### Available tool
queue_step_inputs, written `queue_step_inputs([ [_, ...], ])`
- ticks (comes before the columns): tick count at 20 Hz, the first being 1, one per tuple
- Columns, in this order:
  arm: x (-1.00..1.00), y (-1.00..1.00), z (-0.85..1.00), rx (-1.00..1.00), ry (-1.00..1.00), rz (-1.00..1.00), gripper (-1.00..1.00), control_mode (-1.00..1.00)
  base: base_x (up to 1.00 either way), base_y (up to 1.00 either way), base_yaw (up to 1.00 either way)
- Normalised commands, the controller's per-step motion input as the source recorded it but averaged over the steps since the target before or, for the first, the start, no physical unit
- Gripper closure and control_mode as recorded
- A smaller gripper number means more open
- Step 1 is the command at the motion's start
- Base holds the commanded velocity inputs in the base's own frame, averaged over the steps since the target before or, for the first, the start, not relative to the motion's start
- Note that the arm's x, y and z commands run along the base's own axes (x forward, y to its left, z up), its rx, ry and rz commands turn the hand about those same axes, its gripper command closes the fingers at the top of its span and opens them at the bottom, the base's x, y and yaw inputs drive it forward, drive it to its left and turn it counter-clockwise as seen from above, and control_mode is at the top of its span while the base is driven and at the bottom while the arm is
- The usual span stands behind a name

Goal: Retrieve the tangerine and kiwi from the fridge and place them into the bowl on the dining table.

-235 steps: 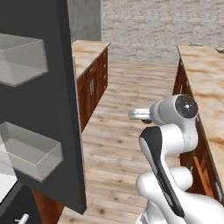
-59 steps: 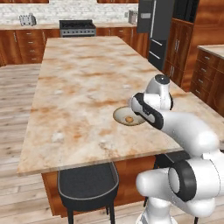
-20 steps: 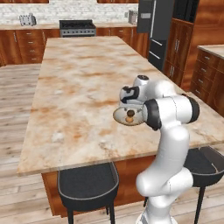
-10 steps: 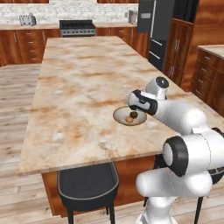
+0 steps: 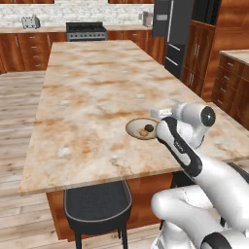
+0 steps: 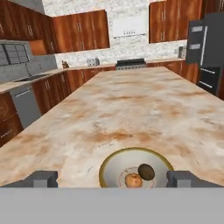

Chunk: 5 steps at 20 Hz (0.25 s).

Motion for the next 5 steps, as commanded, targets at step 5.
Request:
queue_step_inputs([
  [5,-1.00,0.00,0.79,0.00,-0.32,0.00,-1.00,-1.00,0.00,0.00,0.00],
])
